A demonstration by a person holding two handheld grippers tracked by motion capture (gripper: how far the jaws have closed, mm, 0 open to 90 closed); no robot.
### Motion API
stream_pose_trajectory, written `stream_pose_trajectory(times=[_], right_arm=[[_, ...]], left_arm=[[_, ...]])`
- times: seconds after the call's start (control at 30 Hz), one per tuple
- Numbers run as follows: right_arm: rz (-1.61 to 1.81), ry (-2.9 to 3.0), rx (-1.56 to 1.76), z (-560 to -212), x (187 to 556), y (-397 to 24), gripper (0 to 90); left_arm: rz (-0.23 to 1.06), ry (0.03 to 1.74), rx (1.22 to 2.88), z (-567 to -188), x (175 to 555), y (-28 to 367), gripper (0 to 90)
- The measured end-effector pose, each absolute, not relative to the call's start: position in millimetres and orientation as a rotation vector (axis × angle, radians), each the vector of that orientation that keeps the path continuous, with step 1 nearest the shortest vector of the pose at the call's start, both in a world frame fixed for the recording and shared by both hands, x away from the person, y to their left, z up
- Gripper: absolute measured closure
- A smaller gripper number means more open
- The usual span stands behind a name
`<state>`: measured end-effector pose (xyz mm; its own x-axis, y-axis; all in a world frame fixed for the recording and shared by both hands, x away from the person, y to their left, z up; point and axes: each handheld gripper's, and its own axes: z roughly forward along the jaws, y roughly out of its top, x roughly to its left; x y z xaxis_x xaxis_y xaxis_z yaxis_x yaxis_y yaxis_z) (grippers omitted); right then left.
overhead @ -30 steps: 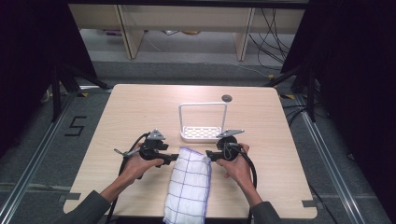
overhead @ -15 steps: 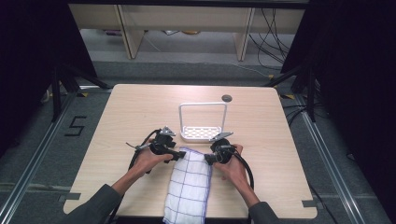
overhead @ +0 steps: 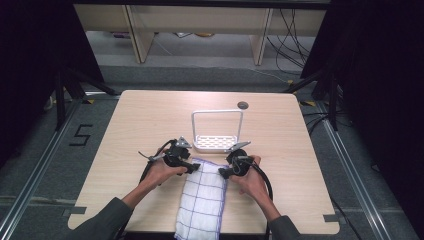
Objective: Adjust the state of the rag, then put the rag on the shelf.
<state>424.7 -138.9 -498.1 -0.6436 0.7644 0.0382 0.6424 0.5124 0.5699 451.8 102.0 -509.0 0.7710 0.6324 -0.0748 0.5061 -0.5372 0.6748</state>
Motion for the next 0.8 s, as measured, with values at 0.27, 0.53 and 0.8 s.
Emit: stream_pose_trajectory(times=[0.27, 0.53, 0.8], right_arm=[[0.828, 2.573, 1.130, -497, 423, -136, 55.6], [0.863, 2.599, 1.147, -496, 422, -136, 70.4], [0.879, 2.614, 1.106, -497, 421, -133, 82.0]], left_arm=[[0.238, 0.763, 2.270, -509, 447, 99, 51.0], [0.193, 0.711, 2.266, -509, 443, 99, 72.7], [0.228, 0.682, 2.265, -509, 438, 97, 80.6]])
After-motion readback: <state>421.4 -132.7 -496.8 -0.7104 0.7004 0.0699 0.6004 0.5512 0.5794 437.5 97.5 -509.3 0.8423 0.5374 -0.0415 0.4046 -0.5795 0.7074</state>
